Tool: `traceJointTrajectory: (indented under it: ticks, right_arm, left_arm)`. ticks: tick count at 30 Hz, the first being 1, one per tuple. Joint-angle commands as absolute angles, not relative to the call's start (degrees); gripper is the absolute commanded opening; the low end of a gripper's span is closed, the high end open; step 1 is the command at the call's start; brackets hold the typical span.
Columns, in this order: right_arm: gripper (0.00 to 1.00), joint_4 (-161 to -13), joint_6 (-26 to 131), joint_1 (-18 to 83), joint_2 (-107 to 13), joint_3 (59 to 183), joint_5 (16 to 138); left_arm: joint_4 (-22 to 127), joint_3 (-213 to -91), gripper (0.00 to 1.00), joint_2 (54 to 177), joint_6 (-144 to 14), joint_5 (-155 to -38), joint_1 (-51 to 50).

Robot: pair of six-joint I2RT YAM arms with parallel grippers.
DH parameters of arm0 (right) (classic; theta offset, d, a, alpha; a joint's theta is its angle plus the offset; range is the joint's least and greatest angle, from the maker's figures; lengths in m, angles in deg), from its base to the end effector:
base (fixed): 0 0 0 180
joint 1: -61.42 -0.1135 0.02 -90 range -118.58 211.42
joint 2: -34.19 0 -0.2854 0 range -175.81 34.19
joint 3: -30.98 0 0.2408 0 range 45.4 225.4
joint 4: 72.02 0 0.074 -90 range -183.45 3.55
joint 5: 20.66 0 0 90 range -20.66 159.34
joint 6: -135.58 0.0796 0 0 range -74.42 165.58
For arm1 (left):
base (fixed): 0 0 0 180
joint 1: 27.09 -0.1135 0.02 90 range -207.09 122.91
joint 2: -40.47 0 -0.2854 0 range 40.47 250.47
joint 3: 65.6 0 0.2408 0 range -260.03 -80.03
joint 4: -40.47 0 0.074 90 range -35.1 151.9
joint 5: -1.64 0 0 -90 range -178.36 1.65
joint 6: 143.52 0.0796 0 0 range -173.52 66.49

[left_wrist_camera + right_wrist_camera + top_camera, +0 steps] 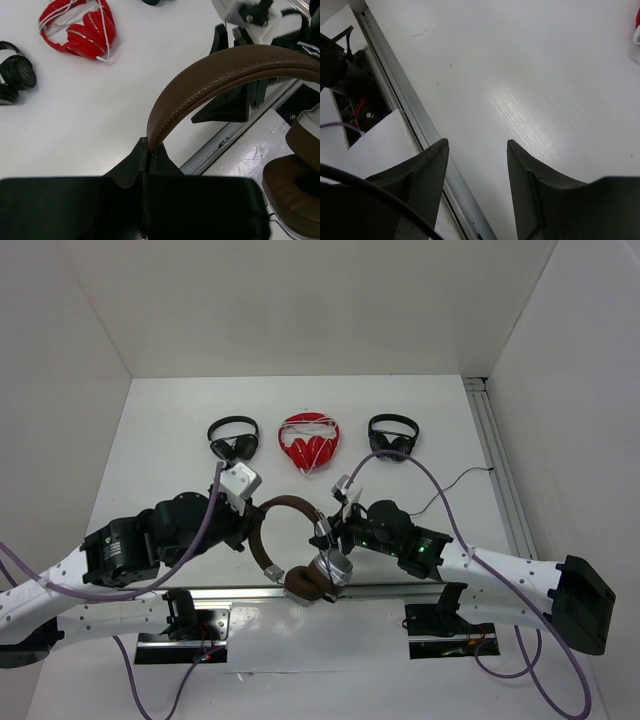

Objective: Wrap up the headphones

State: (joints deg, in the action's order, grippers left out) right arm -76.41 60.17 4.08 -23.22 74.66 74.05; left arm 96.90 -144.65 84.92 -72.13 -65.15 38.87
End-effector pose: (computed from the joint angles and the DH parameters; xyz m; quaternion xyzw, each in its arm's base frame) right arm 0.1272 0.2106 0.2491 -0.3173 0.7445 0.3713 0.4551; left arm 0.0902 -0.1252 0.3954 0.2225 0.7883 -0.2461 0.5182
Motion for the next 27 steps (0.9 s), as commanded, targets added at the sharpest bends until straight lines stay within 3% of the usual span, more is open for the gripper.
traceJointTrajectory:
  ticks: [1, 10, 17, 20, 21, 23, 24, 27]
  right_arm:
    - [0.58, -66.59, 60.61, 4.29, -24.08, 73.01, 71.98]
    - [0.58, -54.13, 62.72, 10.00, -28.91, 65.19, 76.71]
    - [0.47, -44.36, 65.27, 10.00, -38.40, 64.65, 81.99]
    - [0.38, -41.02, 65.80, 9.39, -41.65, 64.03, 82.61]
    - [0.24, -41.01, 65.80, 9.39, -42.88, 64.03, 82.61]
    - [0.05, -40.22, 65.80, 8.86, -43.51, 64.03, 81.05]
    - [0.01, -40.22, 65.80, 8.25, -44.29, 64.03, 80.33]
    - [0.00, -42.85, 65.80, 5.97, -44.30, 64.03, 77.61]
  left_arm:
    - [95.14, -150.68, 0.00, 84.15, -80.30, -58.13, 39.09]
    - [99.55, -156.23, 0.00, 81.00, -96.21, -47.14, 39.09]
    - [103.67, -156.23, 0.00, 80.46, -109.31, -37.65, 39.09]
    - [105.60, -156.23, 0.00, 80.46, -113.79, -34.49, 39.09]
    - [106.22, -156.23, 0.00, 80.46, -114.94, -32.91, 39.09]
    - [107.71, -156.23, 0.00, 81.95, -117.75, -30.45, 39.09]
    - [108.59, -156.23, 0.00, 81.96, -119.07, -29.30, 39.09]
    - [116.05, -156.93, 0.00, 84.06, -128.64, -25.53, 39.09]
